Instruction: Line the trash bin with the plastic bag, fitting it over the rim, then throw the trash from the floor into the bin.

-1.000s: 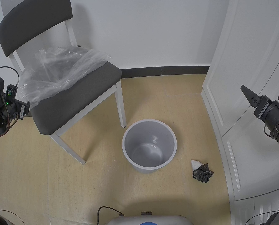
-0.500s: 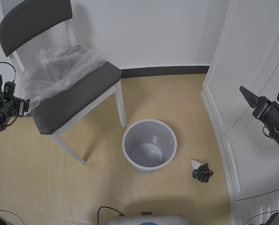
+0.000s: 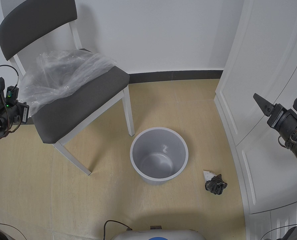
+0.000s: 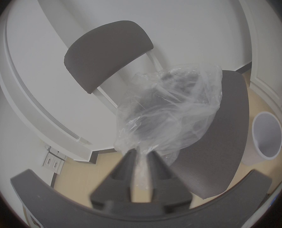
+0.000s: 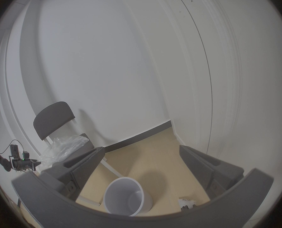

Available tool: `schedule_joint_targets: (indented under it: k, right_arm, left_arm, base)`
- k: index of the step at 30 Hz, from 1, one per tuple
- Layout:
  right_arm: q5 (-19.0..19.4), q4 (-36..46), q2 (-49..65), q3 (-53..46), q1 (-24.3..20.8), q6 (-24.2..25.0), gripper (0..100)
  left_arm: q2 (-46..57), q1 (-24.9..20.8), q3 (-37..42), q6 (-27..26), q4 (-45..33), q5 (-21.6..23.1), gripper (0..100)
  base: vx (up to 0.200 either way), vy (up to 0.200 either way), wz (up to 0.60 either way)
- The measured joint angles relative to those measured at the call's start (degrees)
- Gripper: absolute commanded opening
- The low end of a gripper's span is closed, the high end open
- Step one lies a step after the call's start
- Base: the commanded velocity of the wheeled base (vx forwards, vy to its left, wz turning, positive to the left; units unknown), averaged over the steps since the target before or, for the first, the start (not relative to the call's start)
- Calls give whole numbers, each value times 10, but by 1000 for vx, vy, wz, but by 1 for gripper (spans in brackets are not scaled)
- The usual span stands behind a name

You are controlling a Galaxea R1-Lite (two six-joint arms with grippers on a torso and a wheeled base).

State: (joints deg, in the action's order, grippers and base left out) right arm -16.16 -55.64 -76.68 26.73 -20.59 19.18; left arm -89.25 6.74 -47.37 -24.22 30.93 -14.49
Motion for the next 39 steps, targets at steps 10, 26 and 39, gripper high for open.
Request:
schedule_joint_targets:
  k: [10, 26, 39]
  right_arm:
    - [0, 0, -5, -2, -11, 5, 100]
    - [-7, -32, -39, -29, -59, 7, 100]
    - [-62, -159, -130, -69, -96, -25, 100]
  left_arm:
    - [2, -19, 19, 61, -3, 2, 0]
    - [90, -65, 43, 157, -7, 41, 0]
    - [131, -132, 47, 214, -6, 59, 0]
  base:
    - [0, 0, 0]
    - [0, 0, 0]
    - [0, 0, 0]
